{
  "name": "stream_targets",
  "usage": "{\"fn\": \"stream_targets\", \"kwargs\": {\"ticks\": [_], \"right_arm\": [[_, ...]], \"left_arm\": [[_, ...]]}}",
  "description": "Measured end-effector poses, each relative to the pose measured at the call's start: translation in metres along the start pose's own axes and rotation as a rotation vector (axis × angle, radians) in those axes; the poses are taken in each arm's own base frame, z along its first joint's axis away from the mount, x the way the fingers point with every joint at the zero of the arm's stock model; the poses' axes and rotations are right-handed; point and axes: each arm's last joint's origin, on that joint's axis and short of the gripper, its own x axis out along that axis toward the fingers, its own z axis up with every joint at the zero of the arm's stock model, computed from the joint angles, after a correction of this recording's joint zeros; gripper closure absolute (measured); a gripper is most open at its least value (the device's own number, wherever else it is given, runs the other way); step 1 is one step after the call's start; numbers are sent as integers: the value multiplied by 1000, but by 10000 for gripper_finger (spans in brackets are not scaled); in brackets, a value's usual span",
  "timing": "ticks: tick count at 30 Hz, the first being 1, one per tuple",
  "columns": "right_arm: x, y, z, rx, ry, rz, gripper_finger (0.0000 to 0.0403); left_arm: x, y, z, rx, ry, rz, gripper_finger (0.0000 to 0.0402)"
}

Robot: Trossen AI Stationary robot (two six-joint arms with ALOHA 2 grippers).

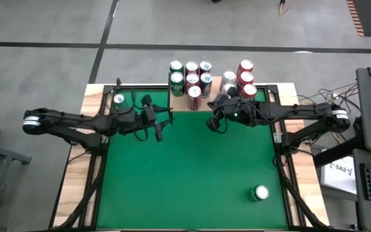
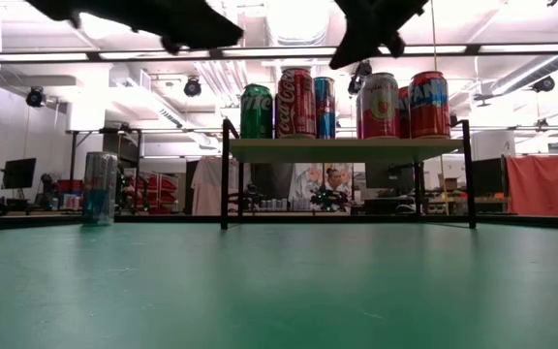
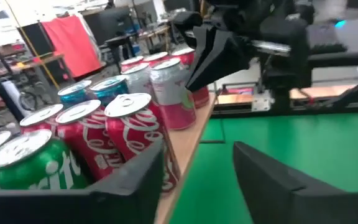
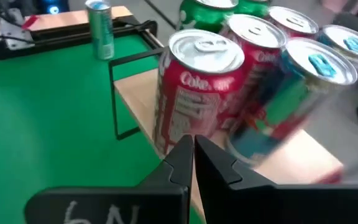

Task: Place canned beverage on shelf
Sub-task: Put the red soda can aligned with the red soda can on the shelf

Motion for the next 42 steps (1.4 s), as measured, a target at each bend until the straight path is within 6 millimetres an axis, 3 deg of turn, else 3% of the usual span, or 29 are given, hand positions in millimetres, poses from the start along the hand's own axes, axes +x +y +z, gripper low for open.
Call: {"fn": "stream_targets", "kwargs": {"ticks": [6,8,21,31,42], "right_arm": [[16,-6,12,-60,6,1,394],[19,-6,14,-80,9,-1,394],[26,-13,17,-131,16,-18,394],[31,-12,16,-141,20,10,394],[32,-13,19,-166,-5,5,394]], "left_arm": [[34,2,-1,117,73,26,370],[41,3,-1,137,99,33,392],[73,23,-12,149,183,178,400],[91,24,-13,155,202,195,401],[94,25,-14,146,219,239,401]]}}
